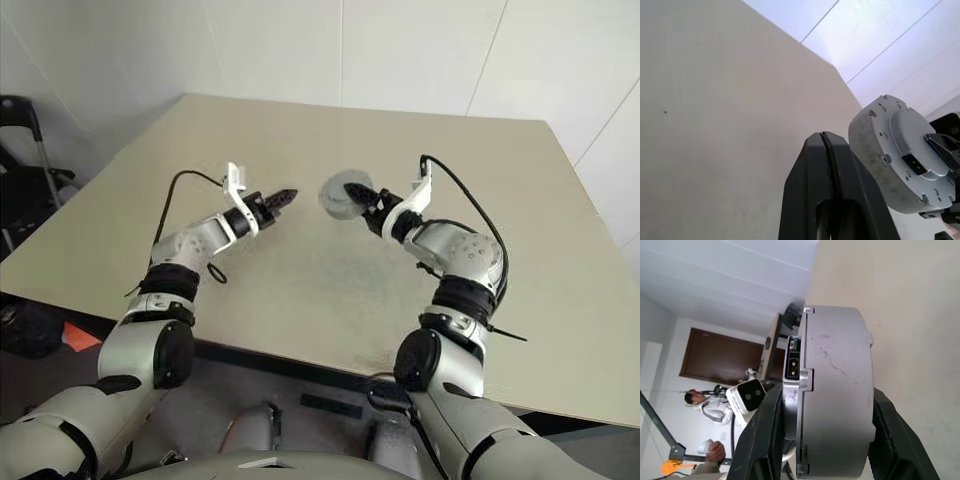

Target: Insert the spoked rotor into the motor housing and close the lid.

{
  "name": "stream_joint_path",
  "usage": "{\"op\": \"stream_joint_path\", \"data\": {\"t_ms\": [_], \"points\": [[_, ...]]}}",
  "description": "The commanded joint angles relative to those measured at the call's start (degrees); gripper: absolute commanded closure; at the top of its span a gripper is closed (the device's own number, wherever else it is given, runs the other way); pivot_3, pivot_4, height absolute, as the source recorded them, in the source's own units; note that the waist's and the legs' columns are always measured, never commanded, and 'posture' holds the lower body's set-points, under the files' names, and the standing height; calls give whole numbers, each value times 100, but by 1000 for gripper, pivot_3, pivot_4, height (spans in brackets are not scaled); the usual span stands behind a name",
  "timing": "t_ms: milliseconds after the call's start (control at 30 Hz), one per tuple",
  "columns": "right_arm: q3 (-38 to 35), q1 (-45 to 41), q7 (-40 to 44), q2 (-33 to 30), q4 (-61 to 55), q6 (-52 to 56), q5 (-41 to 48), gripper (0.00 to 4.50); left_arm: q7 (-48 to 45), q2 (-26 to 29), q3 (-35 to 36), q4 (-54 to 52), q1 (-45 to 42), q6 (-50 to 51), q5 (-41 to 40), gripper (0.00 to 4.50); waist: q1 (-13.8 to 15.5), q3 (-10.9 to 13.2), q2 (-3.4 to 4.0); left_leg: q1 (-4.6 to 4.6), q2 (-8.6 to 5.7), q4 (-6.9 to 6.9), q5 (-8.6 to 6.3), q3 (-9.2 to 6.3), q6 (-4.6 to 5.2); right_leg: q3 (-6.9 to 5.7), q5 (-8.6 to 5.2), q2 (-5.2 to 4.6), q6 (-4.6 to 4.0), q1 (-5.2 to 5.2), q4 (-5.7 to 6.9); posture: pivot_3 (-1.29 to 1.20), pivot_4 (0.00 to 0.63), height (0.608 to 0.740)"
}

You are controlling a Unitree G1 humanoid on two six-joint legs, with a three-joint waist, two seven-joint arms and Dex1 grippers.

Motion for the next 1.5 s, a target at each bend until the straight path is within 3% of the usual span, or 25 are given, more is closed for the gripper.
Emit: {"op": "stream_joint_path", "data": {"t_ms": [33,267,467,567,900,1100,1500], "points": [[-34,-255,-157,108,-274,77,564,2420,-138,-20,267,-728,220,603,-687,4500,1,1,1,-1,0,0,0,0,1,-1,0,0,0,-1,0,0,0,740],[-9,-322,-457,115,-127,68,888,2420,120,-163,496,-1333,513,1217,-1386,4500,28,3,0,-10,1,9,0,-2,0,-4,0,-1,0,1,1,0,0,740],[114,-308,-545,106,-188,68,1063,2420,308,-194,205,-1385,546,928,-1131,4500,20,3,0,-10,2,20,2,-4,-3,-3,3,0,5,3,7,0,0,740],[180,-269,-562,77,-193,17,1090,2420,297,-186,243,-1209,522,822,-1166,3951,22,3,0,-13,2,20,2,-6,-3,-4,8,0,15,3,6,0,0,740],[274,-289,-725,101,-333,200,1576,2420,330,-184,472,-593,309,1390,-1581,542,29,3,0,-15,1,27,2,-7,-3,-4,14,0,25,3,8,0,0,740],[426,-179,-939,327,-506,545,1957,2420,259,-327,876,-374,145,2063,-2206,542,51,3,0,-15,2,30,2,-8,-3,-4,14,0,25,2,10,0,0,740],[758,69,-1198,449,-638,603,2288,2420,264,-549,982,-108,-54,2197,-2358,542,110,3,-1,-22,0,43,2,-14,-3,-5,19,0,33,6,11,0,0,740]]}}
